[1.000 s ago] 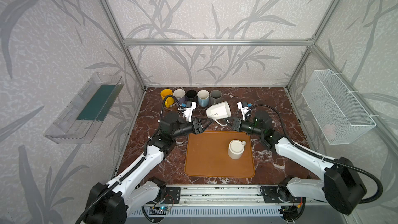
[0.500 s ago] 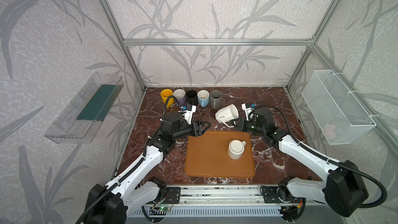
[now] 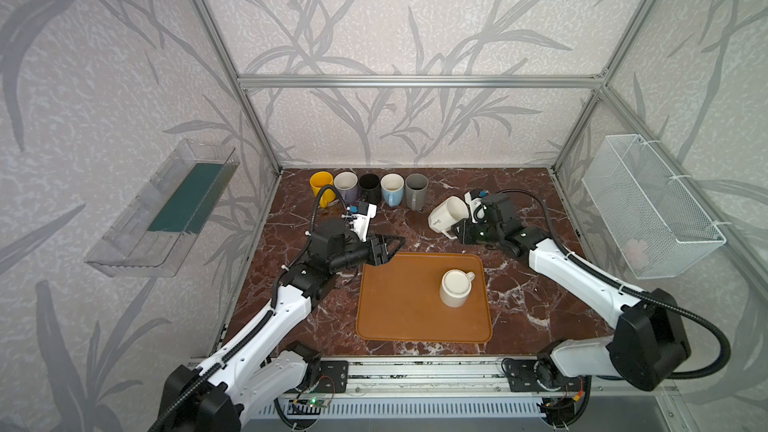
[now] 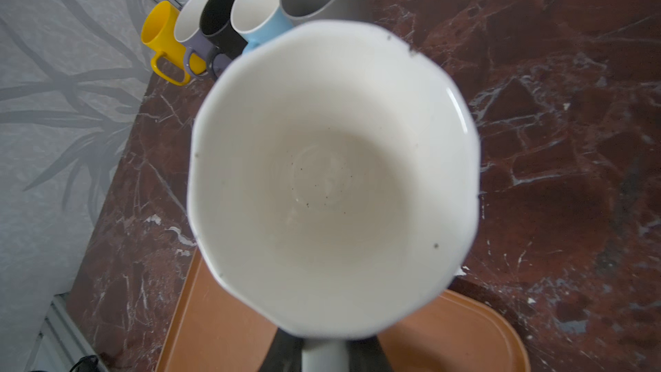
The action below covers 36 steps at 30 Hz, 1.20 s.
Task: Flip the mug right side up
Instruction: 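Carry the octagonal mug upright with the right gripper to the end of the row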
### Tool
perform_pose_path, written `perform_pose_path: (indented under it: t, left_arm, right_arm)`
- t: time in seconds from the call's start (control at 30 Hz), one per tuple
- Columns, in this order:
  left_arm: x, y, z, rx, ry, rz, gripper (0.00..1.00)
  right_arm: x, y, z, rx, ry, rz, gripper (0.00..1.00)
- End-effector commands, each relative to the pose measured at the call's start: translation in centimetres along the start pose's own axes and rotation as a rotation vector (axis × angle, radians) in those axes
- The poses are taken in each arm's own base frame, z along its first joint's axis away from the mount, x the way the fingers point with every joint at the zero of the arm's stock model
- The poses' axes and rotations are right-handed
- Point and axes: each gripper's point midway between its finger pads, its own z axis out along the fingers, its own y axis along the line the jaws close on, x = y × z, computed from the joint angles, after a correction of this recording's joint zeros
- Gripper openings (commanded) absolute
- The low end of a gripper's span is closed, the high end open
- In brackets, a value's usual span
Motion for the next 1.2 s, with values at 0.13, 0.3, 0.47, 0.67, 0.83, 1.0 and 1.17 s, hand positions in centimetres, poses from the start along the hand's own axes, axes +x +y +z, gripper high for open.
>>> perform_pose_path:
  t: [0.13, 0.3, 0.47, 0.67, 0.83, 1.0, 1.17]
  left_arm:
    - [-0.9, -0.9, -0.4, 0.008, -0.02, 0.029, 0.61]
    - [-1.0, -1.7, -0.3, 0.053, -0.021, 0.037, 0.61]
    - [-0.6, -1.6, 0.0, 0.048, -0.006, 0.025, 0.61]
    - [-0.5, -1.6, -0.4, 0.018, -0.001, 0.019, 0.6]
    - [-0.6, -1.8, -1.9, -0.046, 0.001, 0.051, 0.6]
    - [-0.3, -1.5, -2.4, -0.074, 0.004, 0.054, 0.59]
    - [0.0, -1.8, -2.6, -0.067, 0.005, 0.056, 0.59]
  right_arm:
    - [-3.6, -1.0, 0.6, 0.125, -0.041, -0.076, 0.0]
    - [-4.6, -2.2, 2.0, 0.235, -0.017, -0.11, 0.0]
    - [-5.8, -2.9, 3.6, 0.303, 0.008, -0.126, 0.0]
    - [-6.8, -3.9, 5.3, 0.393, 0.042, -0.134, 0.0]
    - [-7.5, -3.8, 6.6, 0.412, 0.068, -0.139, 0.0]
    - [-8.1, -3.6, 7.8, 0.418, 0.081, -0.139, 0.0]
    - [-8.9, -3.6, 8.7, 0.433, 0.085, -0.134, 0.0]
